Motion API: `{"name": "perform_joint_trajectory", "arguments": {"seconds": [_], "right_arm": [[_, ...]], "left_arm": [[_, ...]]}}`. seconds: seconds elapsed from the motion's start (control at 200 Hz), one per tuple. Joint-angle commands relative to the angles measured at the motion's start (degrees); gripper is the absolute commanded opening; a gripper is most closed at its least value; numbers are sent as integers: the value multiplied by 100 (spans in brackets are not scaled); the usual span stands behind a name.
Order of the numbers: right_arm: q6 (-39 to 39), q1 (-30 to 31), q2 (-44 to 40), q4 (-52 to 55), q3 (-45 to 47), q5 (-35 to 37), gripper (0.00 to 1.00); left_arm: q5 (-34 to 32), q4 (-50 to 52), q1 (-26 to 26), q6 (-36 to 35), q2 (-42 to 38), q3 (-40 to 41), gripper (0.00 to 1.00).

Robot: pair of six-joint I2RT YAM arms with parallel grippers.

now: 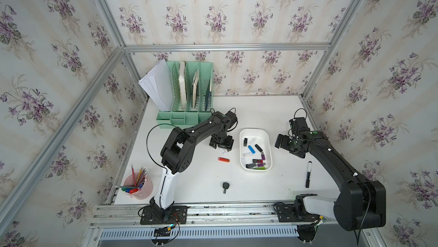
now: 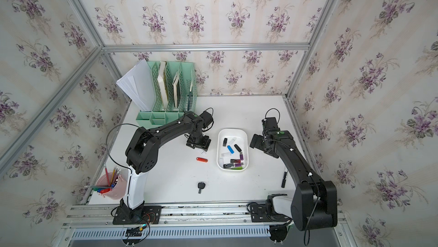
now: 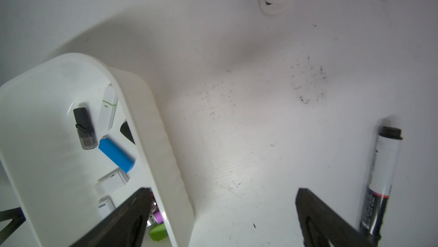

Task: Put the usb flash drive into the storage box
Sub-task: Move the storage box to the center of the board.

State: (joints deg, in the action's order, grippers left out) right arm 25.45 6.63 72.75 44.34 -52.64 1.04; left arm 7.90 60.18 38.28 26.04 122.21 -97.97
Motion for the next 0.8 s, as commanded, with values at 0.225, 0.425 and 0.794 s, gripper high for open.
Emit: {"name": "perform_joint_trajectory", "arguments": {"seconds": [0.225, 0.425, 0.794], "right_arm": [[-85, 4, -59, 132, -141, 29, 100], [-101, 3, -77, 137, -154, -17, 99], [-139, -1, -121, 176, -141, -20, 99]], "left_arm": [[-243, 4, 1, 116, 277, 31, 77], [-302, -42, 4, 114, 362, 109, 79], [-184, -165, 3, 176, 318, 61, 78]]}}
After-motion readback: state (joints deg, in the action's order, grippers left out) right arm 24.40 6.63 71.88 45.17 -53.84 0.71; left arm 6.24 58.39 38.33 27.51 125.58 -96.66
